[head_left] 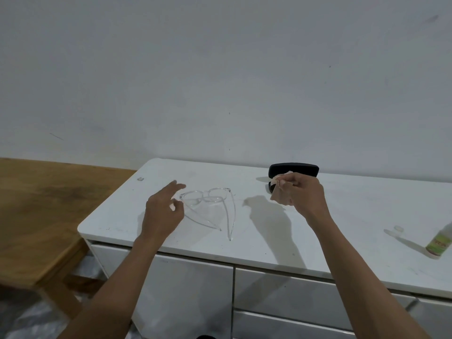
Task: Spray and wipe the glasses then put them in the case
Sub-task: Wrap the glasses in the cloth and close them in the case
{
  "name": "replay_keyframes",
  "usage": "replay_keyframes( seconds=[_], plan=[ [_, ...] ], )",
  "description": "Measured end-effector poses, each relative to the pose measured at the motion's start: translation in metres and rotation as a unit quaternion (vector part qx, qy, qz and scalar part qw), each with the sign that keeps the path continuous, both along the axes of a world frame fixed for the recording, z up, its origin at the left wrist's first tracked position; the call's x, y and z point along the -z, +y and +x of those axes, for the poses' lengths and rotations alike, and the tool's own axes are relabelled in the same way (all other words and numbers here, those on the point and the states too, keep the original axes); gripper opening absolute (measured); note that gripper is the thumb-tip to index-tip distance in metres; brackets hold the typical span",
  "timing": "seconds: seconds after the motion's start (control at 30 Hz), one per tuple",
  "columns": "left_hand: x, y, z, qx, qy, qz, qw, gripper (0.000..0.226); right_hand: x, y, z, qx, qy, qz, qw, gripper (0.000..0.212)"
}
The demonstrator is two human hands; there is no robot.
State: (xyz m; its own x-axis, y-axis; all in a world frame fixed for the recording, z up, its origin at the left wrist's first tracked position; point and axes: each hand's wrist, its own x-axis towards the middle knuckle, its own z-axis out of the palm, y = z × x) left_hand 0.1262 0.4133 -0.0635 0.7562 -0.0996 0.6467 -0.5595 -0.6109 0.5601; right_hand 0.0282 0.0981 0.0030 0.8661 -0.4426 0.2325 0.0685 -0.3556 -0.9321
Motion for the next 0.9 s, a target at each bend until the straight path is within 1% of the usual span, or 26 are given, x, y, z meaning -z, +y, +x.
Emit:
replay_keyframes(
  seconds=[0.1, 0.17, 0.2, 0.23, 0.27, 0.33, 0.37, 0.43, 0.47, 0.53, 0.67, 0.73, 0.83, 0.9],
  plan=[
    [-0.022, -0.023, -0.010, -0.015, -0.093, -0.009, 0.996, 0.034, -0.013, -0.004, -0.004, -0.015, -0.004, -0.011, 1.000, 0.022],
    [-0.043, -0.052, -0.019, 0.005, -0.129, -0.013, 0.992, 0.027, -0.022, -0.009, -0.005, -0.015, -0.011, -0.001, 1.000, 0.018],
    [-0.055, -0.070, -0.024, 0.029, -0.115, -0.022, 0.993, 0.024, -0.026, -0.011, -0.006, -0.011, -0.014, 0.002, 1.000, 0.017],
    [-0.066, -0.089, -0.029, 0.062, -0.070, -0.038, 0.995, 0.021, -0.030, -0.013, -0.006, -0.001, -0.015, -0.005, 1.000, 0.015],
    [-0.076, -0.108, -0.033, 0.105, -0.003, -0.058, 0.993, 0.020, -0.034, -0.017, -0.006, 0.008, -0.011, -0.021, 1.000, 0.012],
    [-0.091, -0.145, -0.040, 0.185, 0.122, -0.090, 0.971, 0.027, -0.041, -0.024, -0.007, 0.007, 0.005, -0.041, 0.999, 0.009],
    [-0.096, -0.161, -0.042, 0.213, 0.161, -0.099, 0.959, 0.032, -0.045, -0.026, -0.009, 0.000, 0.014, -0.038, 0.999, 0.008],
    [-0.105, -0.186, -0.047, 0.254, 0.206, -0.114, 0.938, 0.034, -0.052, -0.029, -0.014, -0.011, 0.021, -0.026, 0.999, 0.007],
    [-0.107, -0.196, -0.049, 0.264, 0.212, -0.114, 0.934, 0.031, -0.056, -0.031, -0.017, -0.012, 0.019, -0.024, 0.999, 0.008],
    [-0.111, -0.209, -0.050, 0.264, 0.204, -0.101, 0.937, 0.021, -0.061, -0.039, -0.023, -0.010, 0.018, -0.027, 0.999, 0.009],
    [-0.121, -0.219, -0.049, 0.246, 0.203, -0.108, 0.941, 0.006, -0.064, -0.056, -0.033, -0.027, 0.050, -0.040, 0.998, 0.013],
    [-0.125, -0.222, -0.049, 0.243, 0.206, -0.105, 0.942, 0.005, -0.066, -0.061, -0.039, -0.022, 0.055, -0.049, 0.997, 0.021],
    [-0.131, -0.227, -0.050, 0.234, 0.215, -0.104, 0.942, 0.007, -0.068, -0.066, -0.045, 0.008, 0.056, -0.064, 0.996, 0.043],
    [-0.135, -0.229, -0.050, 0.230, 0.229, -0.119, 0.938, 0.009, -0.069, -0.070, -0.048, 0.014, 0.053, -0.074, 0.996, 0.054]
  ],
)
